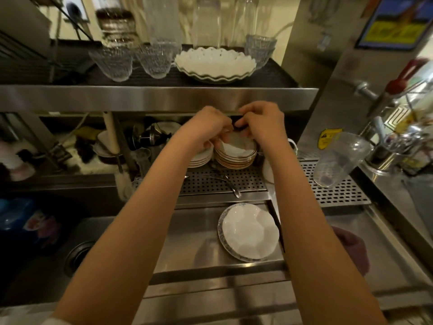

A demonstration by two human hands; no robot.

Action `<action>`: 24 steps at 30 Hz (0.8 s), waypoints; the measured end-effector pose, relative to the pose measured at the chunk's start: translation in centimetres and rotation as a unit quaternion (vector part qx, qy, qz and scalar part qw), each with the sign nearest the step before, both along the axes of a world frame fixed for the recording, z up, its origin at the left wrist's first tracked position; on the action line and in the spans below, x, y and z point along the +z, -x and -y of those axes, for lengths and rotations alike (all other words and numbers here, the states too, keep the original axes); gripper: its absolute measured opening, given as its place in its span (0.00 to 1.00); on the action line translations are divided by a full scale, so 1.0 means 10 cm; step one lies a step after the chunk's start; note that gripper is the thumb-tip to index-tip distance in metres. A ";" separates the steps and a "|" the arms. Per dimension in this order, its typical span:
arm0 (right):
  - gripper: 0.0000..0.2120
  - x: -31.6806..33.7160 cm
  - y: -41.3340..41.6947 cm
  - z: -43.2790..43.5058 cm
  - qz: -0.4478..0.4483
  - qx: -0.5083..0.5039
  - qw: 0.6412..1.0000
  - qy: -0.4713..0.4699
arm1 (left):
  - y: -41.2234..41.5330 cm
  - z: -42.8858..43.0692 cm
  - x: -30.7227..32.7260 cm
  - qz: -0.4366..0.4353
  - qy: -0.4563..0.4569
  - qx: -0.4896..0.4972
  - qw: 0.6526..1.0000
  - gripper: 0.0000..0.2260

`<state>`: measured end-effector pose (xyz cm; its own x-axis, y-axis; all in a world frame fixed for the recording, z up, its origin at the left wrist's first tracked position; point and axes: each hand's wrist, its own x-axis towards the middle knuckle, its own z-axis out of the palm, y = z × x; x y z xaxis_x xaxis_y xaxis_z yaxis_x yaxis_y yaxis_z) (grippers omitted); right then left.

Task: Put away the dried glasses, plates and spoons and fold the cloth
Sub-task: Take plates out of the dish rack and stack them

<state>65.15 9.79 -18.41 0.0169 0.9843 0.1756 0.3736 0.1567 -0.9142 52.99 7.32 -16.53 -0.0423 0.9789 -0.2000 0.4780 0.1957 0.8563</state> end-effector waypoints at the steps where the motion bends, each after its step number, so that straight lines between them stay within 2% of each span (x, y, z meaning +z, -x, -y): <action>1: 0.10 0.07 0.00 0.00 0.006 0.003 1.000 -0.011 | 0.01 0.02 0.07 0.002 -0.010 0.000 1.000 0.11; 5: 0.10 0.32 0.00 -0.05 0.018 0.023 0.998 -0.062 | 0.04 0.02 0.33 0.017 -0.067 0.033 0.997 0.08; 9: 0.08 0.51 -0.01 -0.16 0.051 0.012 0.992 -0.113 | 0.15 -0.08 0.53 0.007 -0.147 0.150 0.978 0.08; 14: 0.11 0.65 0.01 -0.41 0.045 -0.029 0.994 -0.099 | 0.32 -0.24 0.60 -0.094 -0.171 0.234 0.952 0.13; 17: 0.11 0.66 0.02 -0.54 0.036 -0.045 0.995 -0.081 | 0.35 -0.32 0.61 -0.156 -0.157 0.256 0.941 0.13; 21: 0.05 0.65 0.01 -0.70 0.047 -0.038 0.997 -0.046 | 0.32 -0.45 0.60 -0.237 -0.143 0.265 0.924 0.10; 24: 0.07 0.66 0.02 -0.82 0.074 -0.027 0.997 -0.013 | 0.31 -0.55 0.57 -0.297 -0.137 0.280 0.903 0.11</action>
<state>64.96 18.00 -11.84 0.0421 0.9778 0.2052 0.5123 0.1552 -0.8446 49.85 12.83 -10.79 -0.5662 0.7801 0.2663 0.7601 0.3691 0.5349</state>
